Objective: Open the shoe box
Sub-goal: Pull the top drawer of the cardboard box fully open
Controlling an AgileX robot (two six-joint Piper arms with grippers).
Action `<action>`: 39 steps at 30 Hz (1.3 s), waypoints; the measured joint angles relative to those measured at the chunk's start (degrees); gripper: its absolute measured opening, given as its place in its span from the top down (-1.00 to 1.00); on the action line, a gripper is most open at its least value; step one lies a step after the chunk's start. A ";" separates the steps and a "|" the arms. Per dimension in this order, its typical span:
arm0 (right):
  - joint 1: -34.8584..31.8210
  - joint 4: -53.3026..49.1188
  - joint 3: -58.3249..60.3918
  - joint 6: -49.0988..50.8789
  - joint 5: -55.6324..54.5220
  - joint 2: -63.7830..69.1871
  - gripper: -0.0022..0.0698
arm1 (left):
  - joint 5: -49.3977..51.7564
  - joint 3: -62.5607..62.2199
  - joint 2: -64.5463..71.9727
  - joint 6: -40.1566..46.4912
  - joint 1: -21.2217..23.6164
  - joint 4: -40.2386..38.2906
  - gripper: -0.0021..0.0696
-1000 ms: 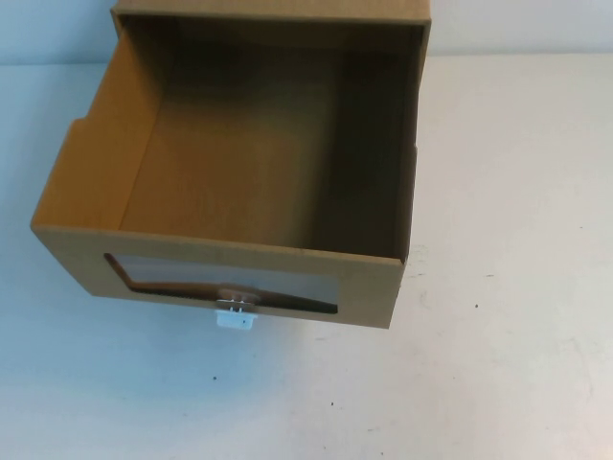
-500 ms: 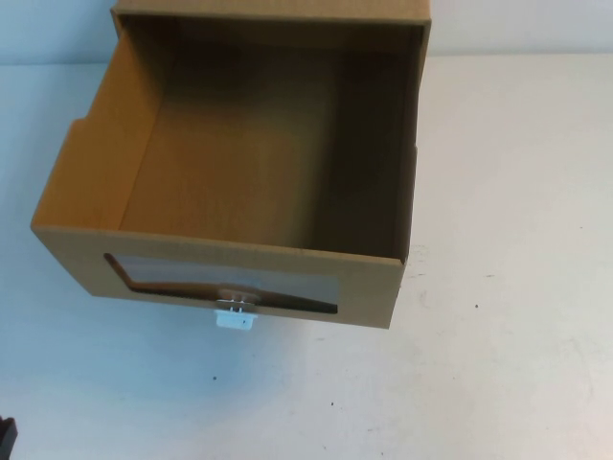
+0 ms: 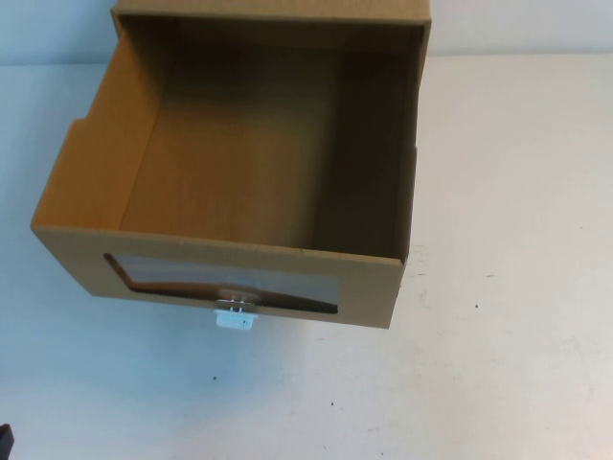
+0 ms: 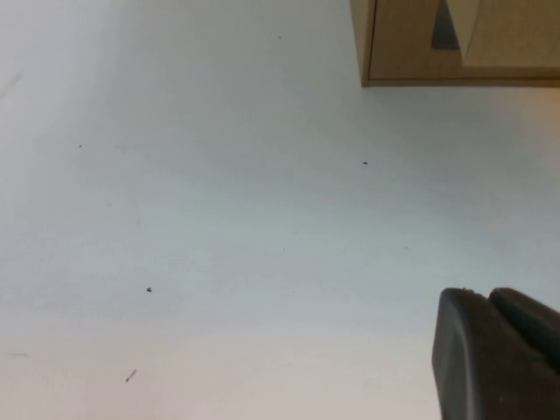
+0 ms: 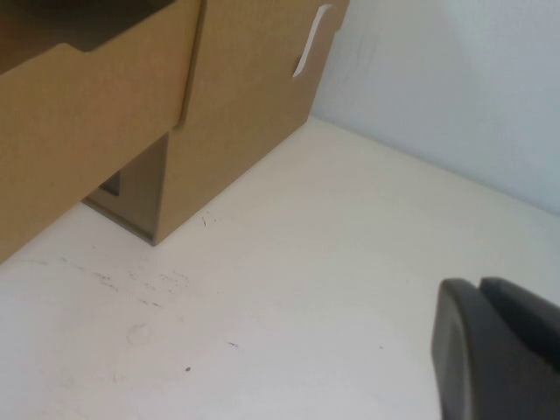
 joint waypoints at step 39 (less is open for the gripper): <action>-61.92 8.53 12.44 11.97 -56.82 -4.94 0.98 | 0.00 0.00 0.00 -0.11 -0.10 0.12 0.95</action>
